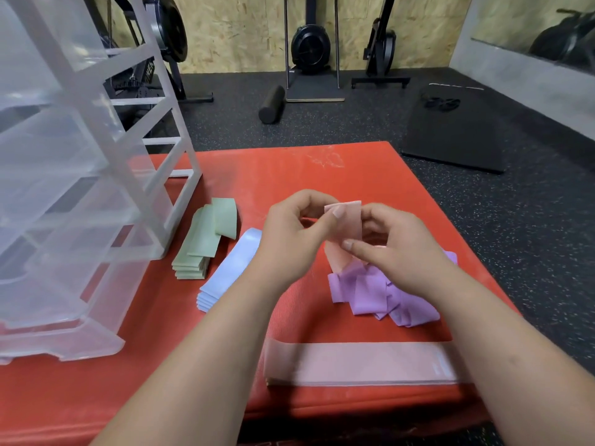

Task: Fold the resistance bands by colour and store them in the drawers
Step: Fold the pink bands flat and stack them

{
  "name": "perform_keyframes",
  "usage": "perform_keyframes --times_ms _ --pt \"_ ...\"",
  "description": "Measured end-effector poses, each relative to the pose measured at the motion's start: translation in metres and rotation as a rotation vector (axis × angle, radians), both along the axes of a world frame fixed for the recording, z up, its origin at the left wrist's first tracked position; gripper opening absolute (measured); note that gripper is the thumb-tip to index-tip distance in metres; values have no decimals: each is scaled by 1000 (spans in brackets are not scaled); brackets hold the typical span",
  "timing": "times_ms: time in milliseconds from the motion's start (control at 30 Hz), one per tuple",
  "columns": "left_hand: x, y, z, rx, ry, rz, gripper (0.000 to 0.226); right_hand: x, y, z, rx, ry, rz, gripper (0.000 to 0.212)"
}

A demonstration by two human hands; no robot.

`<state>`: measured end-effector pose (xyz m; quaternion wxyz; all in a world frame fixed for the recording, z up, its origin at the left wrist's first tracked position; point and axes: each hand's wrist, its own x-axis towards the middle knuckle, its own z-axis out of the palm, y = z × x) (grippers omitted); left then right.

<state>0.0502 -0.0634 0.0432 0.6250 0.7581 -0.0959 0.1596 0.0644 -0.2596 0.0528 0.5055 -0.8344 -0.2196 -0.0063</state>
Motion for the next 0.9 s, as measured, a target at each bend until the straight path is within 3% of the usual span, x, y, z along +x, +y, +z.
perform_keyframes --times_ms 100,200,367,533,633,800,900 --pt "-2 4 7 5 26 -48 12 -4 5 1 -36 -111 -30 17" --pt "-9 8 19 -2 -17 -45 9 -12 8 9 -16 -193 -17 19" --pt "-29 6 42 -182 -85 40 10 -20 0 -6 -209 -104 -10 24" --pt "-49 21 50 -267 -96 178 16 -30 -18 4 -202 -137 -27 23" --pt "-61 34 49 -327 -69 249 22 -45 -37 8 -318 -151 14 30" --pt "-82 62 40 -260 -50 370 18 -68 -74 9 -358 -161 -61 31" --pt "-91 75 27 -195 17 371 14 -76 -95 8 -289 -63 -82 32"
